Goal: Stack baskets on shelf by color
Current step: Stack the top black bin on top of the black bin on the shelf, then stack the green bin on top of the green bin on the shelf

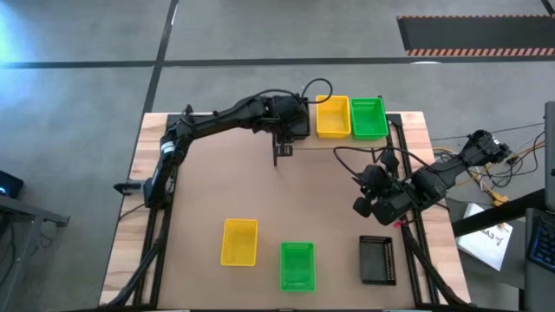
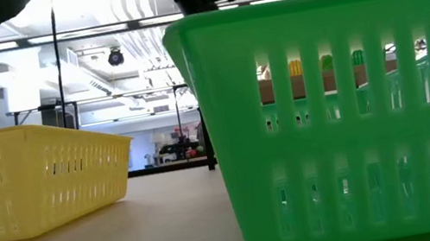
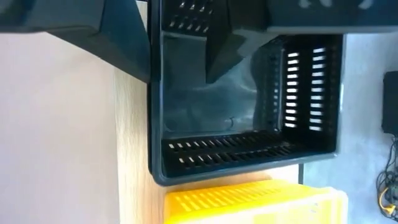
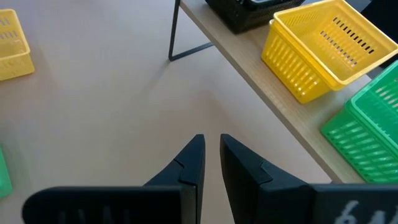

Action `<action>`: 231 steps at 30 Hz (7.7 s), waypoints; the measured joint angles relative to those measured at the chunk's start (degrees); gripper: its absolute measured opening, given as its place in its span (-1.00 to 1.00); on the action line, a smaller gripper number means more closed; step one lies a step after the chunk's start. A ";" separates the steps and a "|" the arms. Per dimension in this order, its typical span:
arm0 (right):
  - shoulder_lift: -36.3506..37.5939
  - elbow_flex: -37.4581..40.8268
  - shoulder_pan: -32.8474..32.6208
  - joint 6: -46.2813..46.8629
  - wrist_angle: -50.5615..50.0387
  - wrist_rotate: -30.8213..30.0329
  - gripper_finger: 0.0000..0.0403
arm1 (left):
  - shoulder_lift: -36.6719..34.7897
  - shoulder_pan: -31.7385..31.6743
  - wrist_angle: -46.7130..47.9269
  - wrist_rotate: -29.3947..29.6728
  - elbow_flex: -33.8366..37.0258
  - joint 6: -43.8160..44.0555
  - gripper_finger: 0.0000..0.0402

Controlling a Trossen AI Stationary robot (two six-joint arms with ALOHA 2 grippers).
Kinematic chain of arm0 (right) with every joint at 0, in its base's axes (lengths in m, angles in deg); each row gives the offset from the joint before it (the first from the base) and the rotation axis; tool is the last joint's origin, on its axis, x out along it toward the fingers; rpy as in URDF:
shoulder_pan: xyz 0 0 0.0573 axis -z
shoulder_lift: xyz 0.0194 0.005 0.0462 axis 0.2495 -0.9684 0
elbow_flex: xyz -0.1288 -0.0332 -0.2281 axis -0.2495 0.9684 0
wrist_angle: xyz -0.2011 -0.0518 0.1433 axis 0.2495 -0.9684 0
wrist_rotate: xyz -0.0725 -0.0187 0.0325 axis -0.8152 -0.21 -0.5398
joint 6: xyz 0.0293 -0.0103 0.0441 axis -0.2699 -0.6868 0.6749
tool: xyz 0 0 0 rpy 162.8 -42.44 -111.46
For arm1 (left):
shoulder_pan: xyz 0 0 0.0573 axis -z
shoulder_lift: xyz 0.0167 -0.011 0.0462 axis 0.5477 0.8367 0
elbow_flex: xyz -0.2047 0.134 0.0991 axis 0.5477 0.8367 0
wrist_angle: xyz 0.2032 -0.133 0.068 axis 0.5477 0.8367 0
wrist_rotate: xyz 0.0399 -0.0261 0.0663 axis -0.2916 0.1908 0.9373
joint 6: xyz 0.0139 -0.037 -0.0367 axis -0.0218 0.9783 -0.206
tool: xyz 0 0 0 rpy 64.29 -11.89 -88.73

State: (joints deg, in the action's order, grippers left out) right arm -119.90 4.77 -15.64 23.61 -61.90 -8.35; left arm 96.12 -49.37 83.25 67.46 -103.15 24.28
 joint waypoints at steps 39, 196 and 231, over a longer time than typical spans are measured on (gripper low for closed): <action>0.03 0.12 -0.02 0.03 0.02 0.01 -0.79 | 0.09 -2.84 -10.71 -10.62 5.73 -1.37 -0.76; 0.79 -19.87 37.74 -66.31 -18.57 19.95 -0.96 | -49.83 27.12 -58.07 -0.24 74.27 37.91 -0.20; -5.17 -11.10 71.12 -96.94 -4.68 41.11 -0.85 | -46.90 25.16 -66.84 0.29 73.71 37.67 -0.20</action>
State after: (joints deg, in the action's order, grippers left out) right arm -125.07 -6.33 55.48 -73.32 -66.58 32.76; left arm 49.22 -24.21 16.42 67.75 -29.45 61.95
